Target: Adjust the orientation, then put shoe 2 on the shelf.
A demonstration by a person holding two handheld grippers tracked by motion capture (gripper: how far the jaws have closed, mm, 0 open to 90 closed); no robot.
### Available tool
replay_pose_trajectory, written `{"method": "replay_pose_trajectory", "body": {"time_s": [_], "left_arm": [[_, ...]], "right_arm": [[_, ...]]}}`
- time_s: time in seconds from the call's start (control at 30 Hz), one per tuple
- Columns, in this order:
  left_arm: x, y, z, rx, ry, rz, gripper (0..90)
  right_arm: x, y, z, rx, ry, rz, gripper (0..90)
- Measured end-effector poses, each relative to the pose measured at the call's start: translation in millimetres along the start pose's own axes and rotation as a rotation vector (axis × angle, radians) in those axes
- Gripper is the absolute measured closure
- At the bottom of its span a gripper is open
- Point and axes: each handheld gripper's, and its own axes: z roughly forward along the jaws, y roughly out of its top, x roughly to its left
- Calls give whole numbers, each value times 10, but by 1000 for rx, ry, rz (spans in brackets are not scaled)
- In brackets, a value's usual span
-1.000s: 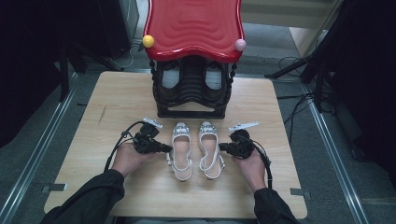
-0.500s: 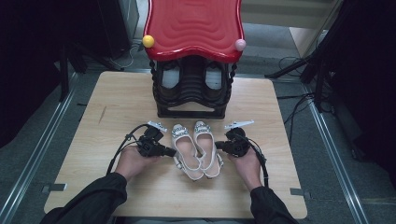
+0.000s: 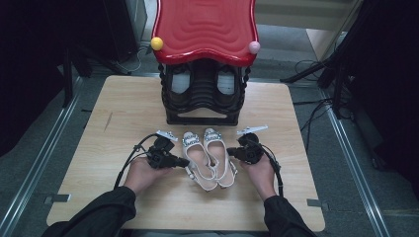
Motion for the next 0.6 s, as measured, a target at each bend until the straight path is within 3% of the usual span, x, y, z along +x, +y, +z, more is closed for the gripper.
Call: {"method": "replay_pose_trajectory", "body": {"time_s": [0.17,0.3,0.6], "left_arm": [[2,7,-50,-7,11,-4,871],[12,36,-172,-55,1,-11,838],[7,35,-324,-52,12,-23,744]], "right_arm": [[-35,1,-25,-15,-8,0,833],[-44,11,-80,-42,2,11,802],[-58,47,-228,-102,16,38,722]]}}
